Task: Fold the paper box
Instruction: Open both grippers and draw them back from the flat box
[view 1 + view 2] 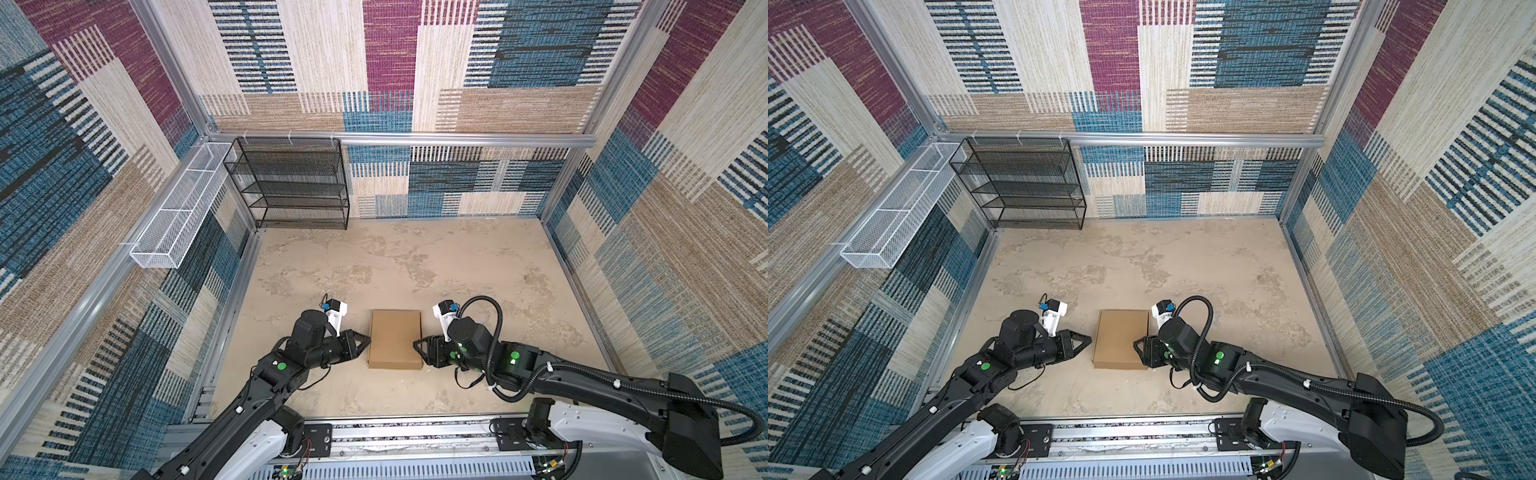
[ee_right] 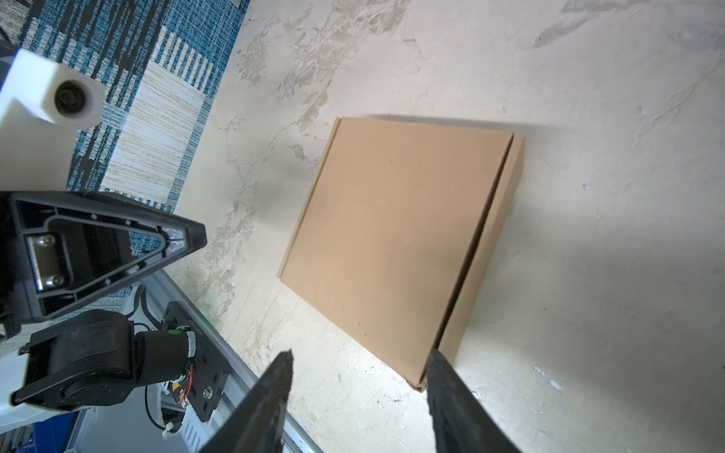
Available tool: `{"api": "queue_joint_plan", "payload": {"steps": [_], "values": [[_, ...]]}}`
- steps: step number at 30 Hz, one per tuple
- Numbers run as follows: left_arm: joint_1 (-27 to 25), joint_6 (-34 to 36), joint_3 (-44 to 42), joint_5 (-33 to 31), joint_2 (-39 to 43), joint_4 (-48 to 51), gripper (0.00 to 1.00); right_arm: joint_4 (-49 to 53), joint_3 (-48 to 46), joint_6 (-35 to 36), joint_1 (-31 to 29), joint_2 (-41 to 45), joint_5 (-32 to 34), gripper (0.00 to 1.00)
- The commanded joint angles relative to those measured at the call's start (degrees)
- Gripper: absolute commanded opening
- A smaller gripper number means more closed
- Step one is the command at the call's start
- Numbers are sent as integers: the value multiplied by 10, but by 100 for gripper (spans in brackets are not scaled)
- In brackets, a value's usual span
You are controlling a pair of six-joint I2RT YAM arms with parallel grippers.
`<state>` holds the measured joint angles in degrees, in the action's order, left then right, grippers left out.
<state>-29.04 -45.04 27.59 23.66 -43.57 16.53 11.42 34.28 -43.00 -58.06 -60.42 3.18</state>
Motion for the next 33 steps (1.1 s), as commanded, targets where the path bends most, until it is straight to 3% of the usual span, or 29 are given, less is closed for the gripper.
{"api": "queue_joint_plan", "payload": {"steps": [1,7,8,9,10,11,16,18,33], "values": [[0,-6,-6,-18,1,10,27,-1,6,6,-2,1,12,58],[0,10,4,-46,-3,21,45,-13,6,8,-2,10,44,65],[0,15,9,-52,-5,23,60,-15,7,8,-1,10,49,66],[0,22,15,-57,-8,26,82,-19,8,11,-1,9,54,68],[0,28,20,-63,-12,28,95,-24,9,15,0,6,57,70],[0,33,24,-67,-16,29,99,-28,12,17,1,4,60,73],[3,65,55,-84,-45,34,99,-37,28,39,21,-28,57,87],[5,77,64,-95,-52,35,99,-45,30,47,37,-35,50,100],[123,163,127,-126,-122,16,99,-78,15,98,169,13,33,100]]}}
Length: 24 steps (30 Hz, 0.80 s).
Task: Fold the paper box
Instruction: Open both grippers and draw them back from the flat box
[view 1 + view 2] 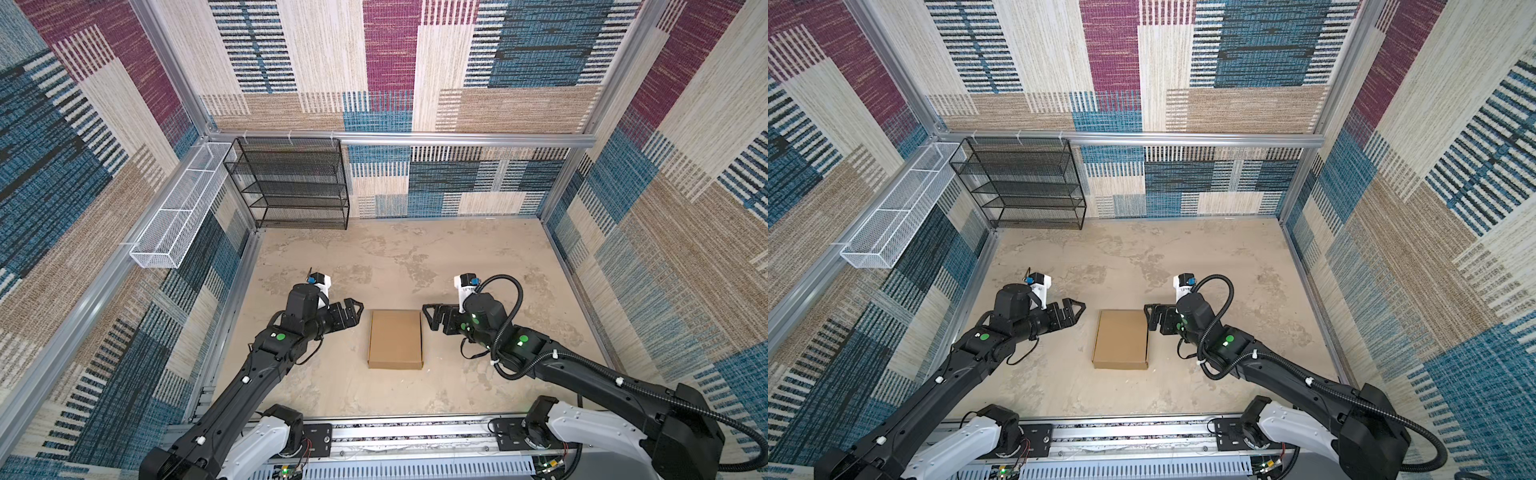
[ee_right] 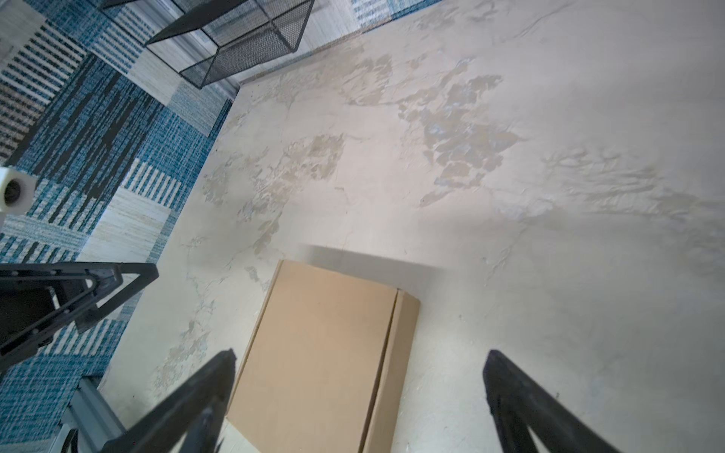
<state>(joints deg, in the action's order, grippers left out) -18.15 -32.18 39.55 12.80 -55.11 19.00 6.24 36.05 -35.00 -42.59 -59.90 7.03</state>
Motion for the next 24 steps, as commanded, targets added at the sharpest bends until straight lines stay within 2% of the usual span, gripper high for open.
{"api": "queue_joint_plan", "payload": {"steps": [1,10,13,20,24], "values": [[20,40,6,-23,-8,-14,99,-27,-4,22,21,10,-6,100],[97,65,2,-97,-21,-10,99,-49,-19,45,93,19,-15,99],[123,62,-12,-111,-15,-32,99,-54,-20,57,108,18,-9,100],[150,78,-46,-227,3,-83,99,-70,-27,83,136,29,16,100],[165,80,-81,-253,8,-146,99,-75,-35,101,151,43,35,100]]}}
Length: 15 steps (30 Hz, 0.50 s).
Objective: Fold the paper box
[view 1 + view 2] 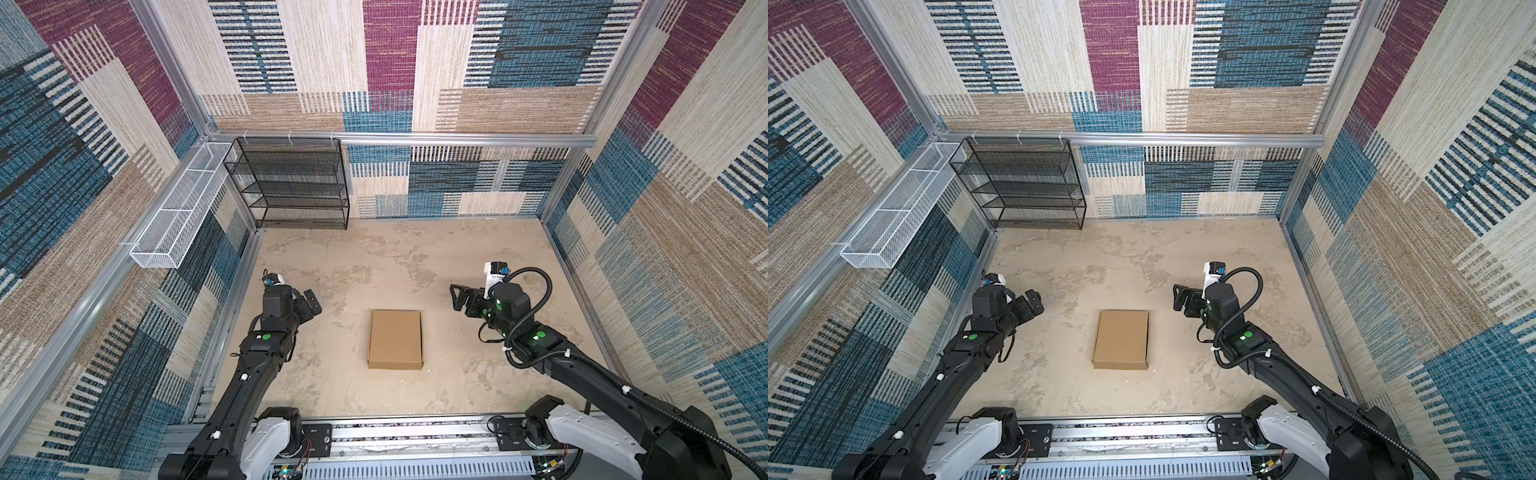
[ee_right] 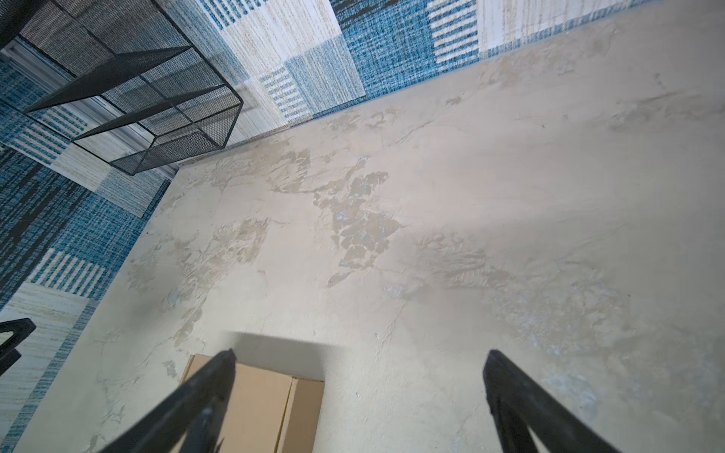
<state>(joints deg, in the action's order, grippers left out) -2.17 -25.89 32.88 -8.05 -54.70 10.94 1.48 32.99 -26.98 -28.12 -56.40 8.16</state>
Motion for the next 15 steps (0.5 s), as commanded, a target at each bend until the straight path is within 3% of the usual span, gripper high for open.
{"api": "queue_joint_plan", "payload": {"steps": [1,15], "values": [[7,22,-23,-49,4,-80,99,-29,-7,25,9,12,29,100],[33,151,-63,-46,-91,-270,99,-78,-31,66,41,14,70,100]]}}
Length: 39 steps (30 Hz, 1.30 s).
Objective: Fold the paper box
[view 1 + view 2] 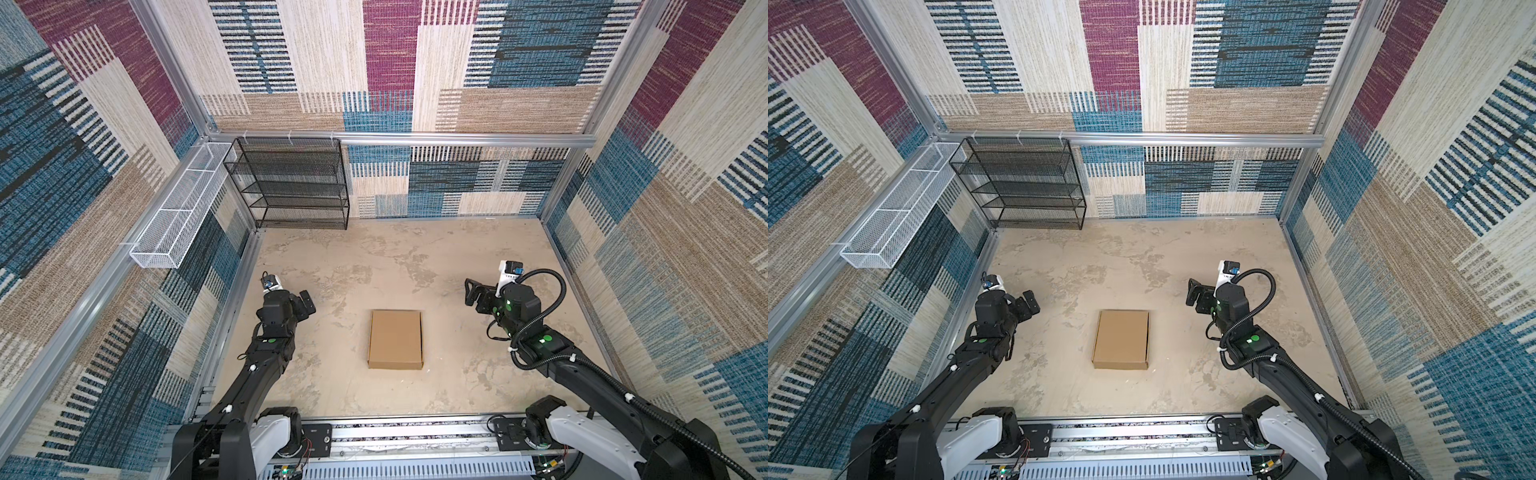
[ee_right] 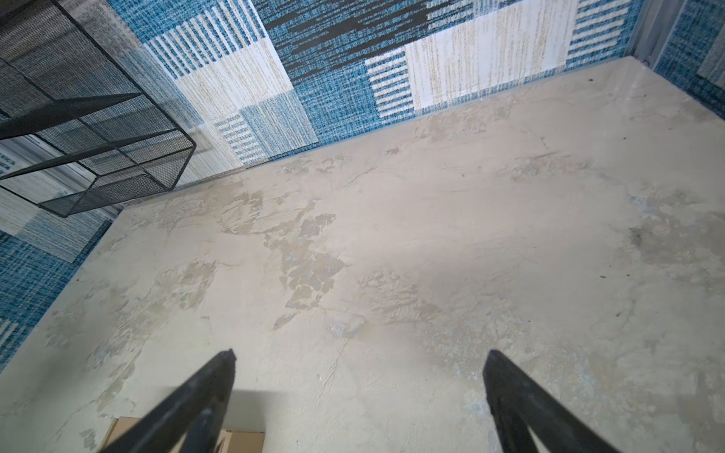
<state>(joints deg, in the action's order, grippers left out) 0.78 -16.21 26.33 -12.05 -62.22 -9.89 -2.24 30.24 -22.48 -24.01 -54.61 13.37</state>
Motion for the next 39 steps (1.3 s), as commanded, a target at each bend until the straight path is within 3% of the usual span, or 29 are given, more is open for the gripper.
{"api": "queue_joint_plan", "payload": {"steps": [1,14,18,23,30,39], "values": [[5,63,-2,-4,-25,-82,99,-47,-6,29,0,-6,25,100],[18,111,-23,39,-164,-279,99,-99,-21,77,2,-43,84,100],[19,123,-16,60,-173,-278,99,-123,-31,90,2,-53,100,100],[19,144,-57,94,-201,-385,99,-164,-46,115,5,-61,127,99],[19,157,-48,130,-240,-401,99,-238,-77,148,30,-85,155,100],[19,150,-29,112,-258,-387,99,-307,-112,159,93,-93,166,100]]}}
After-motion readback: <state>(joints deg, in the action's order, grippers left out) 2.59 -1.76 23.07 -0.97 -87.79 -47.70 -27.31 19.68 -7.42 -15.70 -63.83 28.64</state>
